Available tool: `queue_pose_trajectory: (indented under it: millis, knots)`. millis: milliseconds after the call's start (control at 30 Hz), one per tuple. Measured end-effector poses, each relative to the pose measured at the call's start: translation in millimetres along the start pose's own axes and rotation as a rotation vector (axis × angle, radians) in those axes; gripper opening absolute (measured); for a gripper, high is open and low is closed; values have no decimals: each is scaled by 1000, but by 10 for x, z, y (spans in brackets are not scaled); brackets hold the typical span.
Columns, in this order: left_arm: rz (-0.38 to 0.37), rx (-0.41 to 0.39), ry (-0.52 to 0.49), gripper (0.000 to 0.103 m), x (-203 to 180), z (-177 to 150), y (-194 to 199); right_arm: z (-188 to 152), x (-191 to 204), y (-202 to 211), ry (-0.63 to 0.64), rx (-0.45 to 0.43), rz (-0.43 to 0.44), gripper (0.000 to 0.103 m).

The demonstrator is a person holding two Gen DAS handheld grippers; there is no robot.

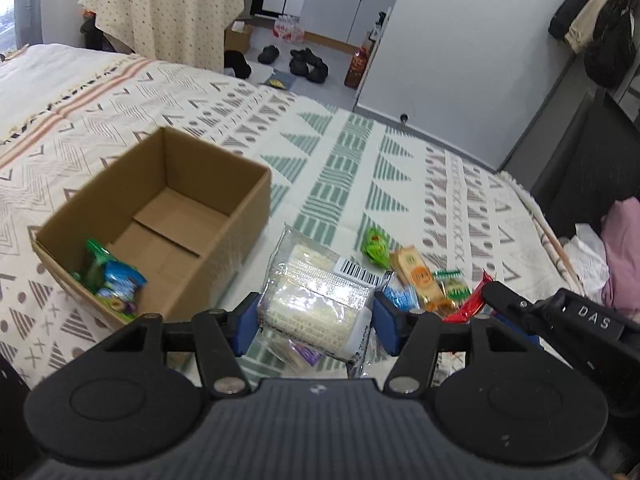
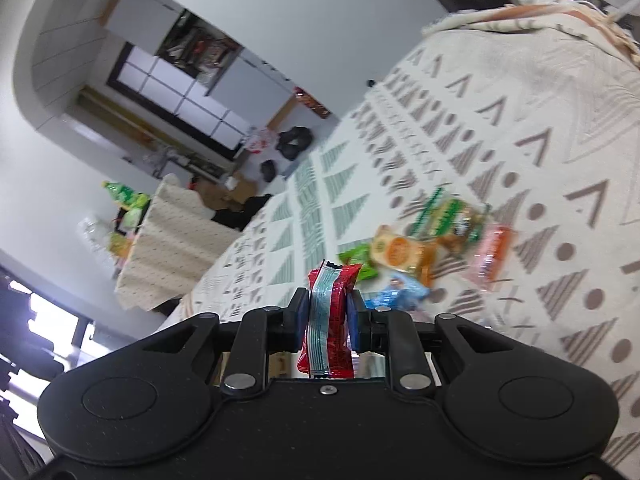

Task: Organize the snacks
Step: 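Lower both held snacks into the cardboard box and open both grippers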

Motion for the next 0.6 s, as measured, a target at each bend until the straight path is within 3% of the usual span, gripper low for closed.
queue_pose_trajectory:
  millis: [600]
  knots:
    - [16, -53, 97, 58, 713, 326, 182, -293, 565, -97, 128, -13, 133, 21]
Point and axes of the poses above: each gripper's, at about its wrist camera, not at the fingertips, and y roughly against the way its jaws point, x to its left, z to its top, the point moved 2 cm from there along -y, roughly the way its jaws point, and after that the axes turned 2 degrees about -y, right-handed, at the moved point
